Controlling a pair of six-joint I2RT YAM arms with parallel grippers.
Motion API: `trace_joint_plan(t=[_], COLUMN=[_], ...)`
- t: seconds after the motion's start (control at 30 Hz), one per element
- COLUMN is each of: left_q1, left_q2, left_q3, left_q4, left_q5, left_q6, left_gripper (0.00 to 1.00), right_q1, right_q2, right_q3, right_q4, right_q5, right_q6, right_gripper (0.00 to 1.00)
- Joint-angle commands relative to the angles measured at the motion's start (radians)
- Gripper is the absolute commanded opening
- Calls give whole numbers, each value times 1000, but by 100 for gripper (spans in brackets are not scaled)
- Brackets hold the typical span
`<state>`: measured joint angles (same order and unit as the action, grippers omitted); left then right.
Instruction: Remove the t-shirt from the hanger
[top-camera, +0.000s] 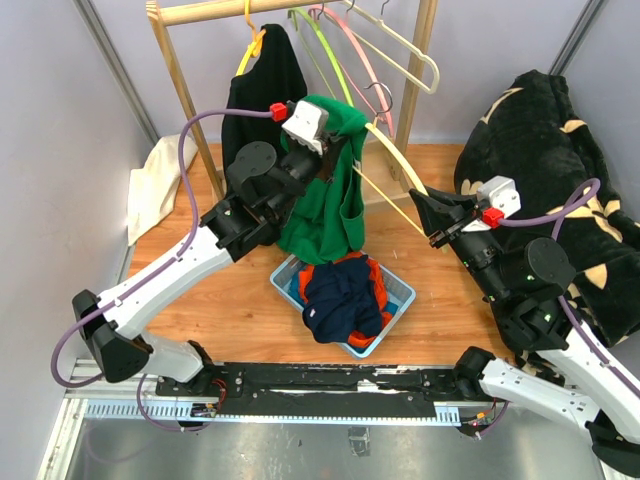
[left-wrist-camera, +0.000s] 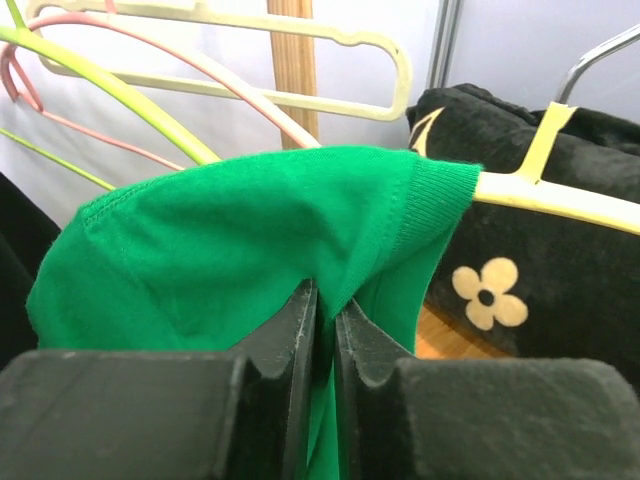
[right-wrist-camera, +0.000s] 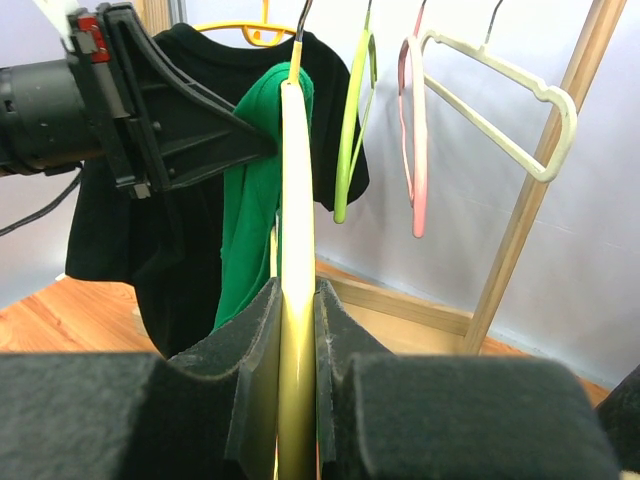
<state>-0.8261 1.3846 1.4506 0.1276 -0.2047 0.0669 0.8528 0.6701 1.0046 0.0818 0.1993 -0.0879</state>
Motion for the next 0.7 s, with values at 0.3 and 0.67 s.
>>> trace_joint_plan(t=[0.3,0.67], left_q1=[5,5], left_q2=[-71,-44], left_q3=[-34,-15], left_q4=[25,20], left_q5=[86,73], left_q6=[-1,-15], left_gripper=[1,30], right_q1=[-16,-17], right_q2=[-26,-24], right_q3=[3,12], right_q4=[76,71], right_q5=[27,3], right_q6=[-23,-14], right_gripper=[1,1])
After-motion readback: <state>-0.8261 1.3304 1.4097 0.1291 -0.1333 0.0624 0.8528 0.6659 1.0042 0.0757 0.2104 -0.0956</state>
